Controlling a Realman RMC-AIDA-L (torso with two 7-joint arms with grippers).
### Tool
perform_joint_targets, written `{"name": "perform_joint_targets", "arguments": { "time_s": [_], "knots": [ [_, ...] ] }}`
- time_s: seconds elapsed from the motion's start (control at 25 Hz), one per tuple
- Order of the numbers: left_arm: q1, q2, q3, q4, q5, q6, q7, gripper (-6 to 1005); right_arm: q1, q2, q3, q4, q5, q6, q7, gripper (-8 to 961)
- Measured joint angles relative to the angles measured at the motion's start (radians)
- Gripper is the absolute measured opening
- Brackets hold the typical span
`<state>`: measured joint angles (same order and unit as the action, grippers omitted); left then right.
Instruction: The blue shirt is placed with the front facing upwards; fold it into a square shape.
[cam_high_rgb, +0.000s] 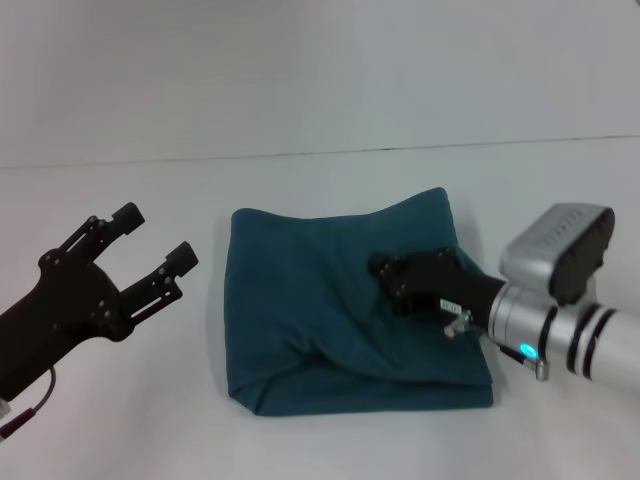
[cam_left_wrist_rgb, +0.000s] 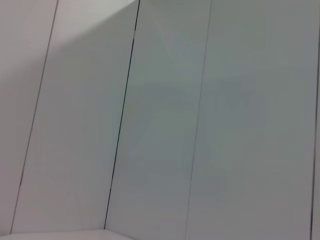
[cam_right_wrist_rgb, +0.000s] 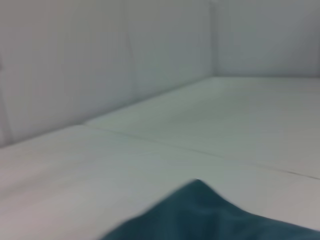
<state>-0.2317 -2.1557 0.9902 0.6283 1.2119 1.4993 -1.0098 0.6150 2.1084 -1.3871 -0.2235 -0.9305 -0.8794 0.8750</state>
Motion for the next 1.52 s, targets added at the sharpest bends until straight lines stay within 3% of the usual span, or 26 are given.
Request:
{"name": "perform_joint_targets", "arguments": {
  "time_s": [0.24, 0.6, 0.8, 0.92, 1.04, 1.12, 1.24, 1.32, 1.4, 1.52],
  "knots": [
    [-0.002, -0.001, 0.003, -0.008, 0.0, -0.003, 0.004, 875, 0.047, 0.004, 0.008, 0.031, 0.07, 0.196, 0.085, 44],
    [0.003, -0.002, 0.005, -0.012, 0.0, -0.001, 0.016, 877, 0.01, -0.006, 0.022, 0.019, 0.233, 0.222, 0.087, 53],
    [0.005, -0.002, 0.002, -0.011, 0.017, 0.001, 0.014, 878, -0.044, -0.013, 0.055, -0.003, 0.238, 0.034, 0.087, 58],
    [0.004, 0.002, -0.001, 0.005, 0.062, -0.001, -0.018, 879, -0.115, -0.034, 0.086, -0.074, 0.225, -0.106, 0.115, 61],
    [-0.003, 0.006, -0.003, 0.06, 0.145, -0.013, -0.088, 880, -0.156, -0.089, 0.08, -0.185, 0.099, -0.174, 0.218, 64],
    [-0.006, 0.007, -0.004, 0.11, 0.211, -0.023, -0.148, 880, -0.164, -0.135, 0.08, -0.279, -0.091, -0.231, 0.342, 66],
    [-0.023, 0.006, -0.005, 0.172, 0.296, -0.047, -0.251, 881, -0.161, -0.176, 0.091, -0.437, -0.384, -0.307, 0.54, 69],
    [-0.037, 0.003, -0.005, 0.197, 0.341, -0.061, -0.304, 881, -0.165, -0.177, 0.11, -0.574, -0.583, -0.347, 0.663, 71],
    [-0.052, 0.001, -0.004, 0.213, 0.378, -0.07, -0.34, 882, -0.169, -0.159, 0.14, -0.707, -0.762, -0.386, 0.77, 148],
    [-0.076, 0.0, -0.001, 0.231, 0.438, -0.081, -0.39, 883, -0.161, -0.109, 0.211, -0.877, -1.0, -0.457, 0.89, 264]
  ]
}}
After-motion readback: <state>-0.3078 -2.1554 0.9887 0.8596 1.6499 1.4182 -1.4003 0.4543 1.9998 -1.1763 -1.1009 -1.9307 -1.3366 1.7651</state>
